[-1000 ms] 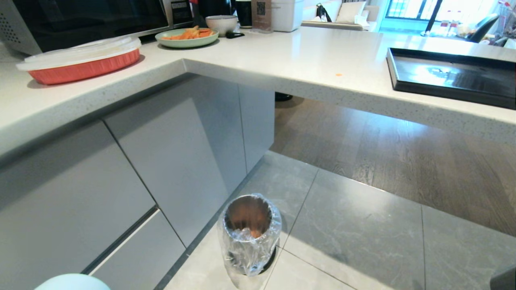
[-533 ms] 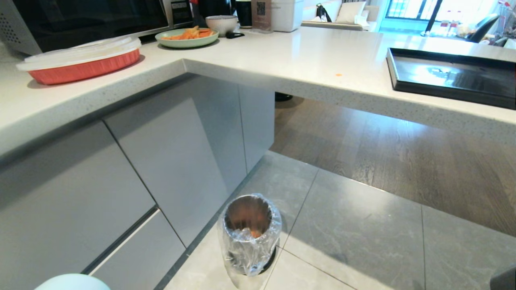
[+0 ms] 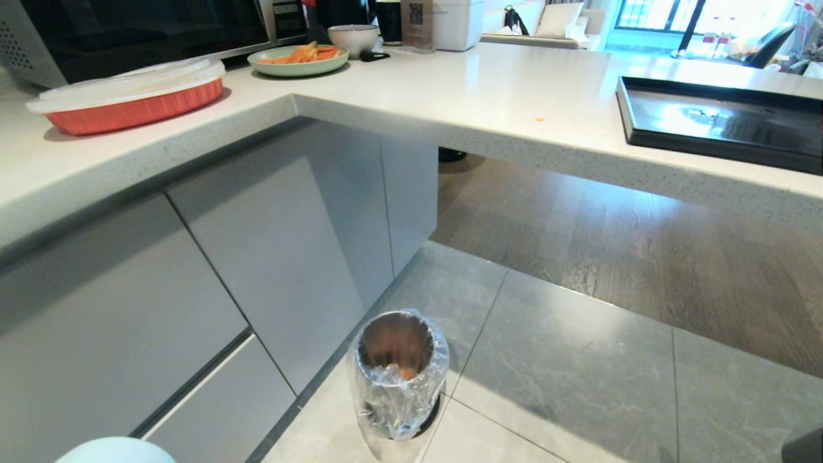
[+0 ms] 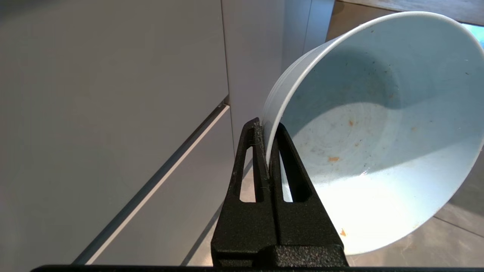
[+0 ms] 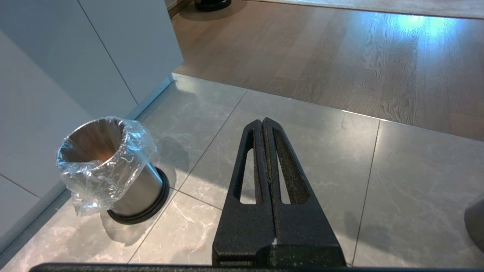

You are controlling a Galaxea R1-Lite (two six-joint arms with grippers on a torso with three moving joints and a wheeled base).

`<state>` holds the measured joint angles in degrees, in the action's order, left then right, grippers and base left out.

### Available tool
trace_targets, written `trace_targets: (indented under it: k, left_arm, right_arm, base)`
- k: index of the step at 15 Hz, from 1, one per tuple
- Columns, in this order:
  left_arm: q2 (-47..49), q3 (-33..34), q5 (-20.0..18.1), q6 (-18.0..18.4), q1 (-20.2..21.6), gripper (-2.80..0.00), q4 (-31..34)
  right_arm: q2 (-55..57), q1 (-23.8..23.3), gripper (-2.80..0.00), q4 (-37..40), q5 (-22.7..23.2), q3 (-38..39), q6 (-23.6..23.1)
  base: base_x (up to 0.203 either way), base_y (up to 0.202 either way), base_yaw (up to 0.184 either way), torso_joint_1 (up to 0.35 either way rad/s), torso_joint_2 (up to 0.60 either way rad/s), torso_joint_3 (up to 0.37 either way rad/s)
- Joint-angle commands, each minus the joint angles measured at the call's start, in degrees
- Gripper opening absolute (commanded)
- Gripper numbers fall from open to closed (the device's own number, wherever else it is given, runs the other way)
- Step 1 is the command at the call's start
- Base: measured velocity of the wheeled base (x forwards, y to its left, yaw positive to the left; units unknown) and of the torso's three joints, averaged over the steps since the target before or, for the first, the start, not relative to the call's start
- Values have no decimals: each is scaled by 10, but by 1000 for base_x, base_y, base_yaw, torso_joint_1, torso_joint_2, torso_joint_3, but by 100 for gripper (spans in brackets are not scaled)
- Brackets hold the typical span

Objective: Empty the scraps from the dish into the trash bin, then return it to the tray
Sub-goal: Put the bowl back to the table

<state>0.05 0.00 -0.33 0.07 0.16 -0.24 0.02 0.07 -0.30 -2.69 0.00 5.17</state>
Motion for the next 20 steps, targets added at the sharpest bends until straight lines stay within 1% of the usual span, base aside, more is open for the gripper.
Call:
trace_targets:
  k: [1,8,9,20]
  left_arm:
    - [0,0,0,0,0,-280,0]
    - [0,0,0,0,0,-280,0]
    - [0,0,0,0,0,-280,0]
    - [0,0,0,0,0,-280,0]
  right_arm:
    - [0,0,-280,0,0,0,0]
    - [0,0,-280,0,0,0,0]
    - [0,0,-280,0,0,-1,0]
    - [0,0,-280,0,1,0,0]
  base:
    - [0,0,0,0,0,0]
    - [0,0,0,0,0,0]
    - [10,7,-95,6,2,2]
    - [1,7,-174,2,2,3]
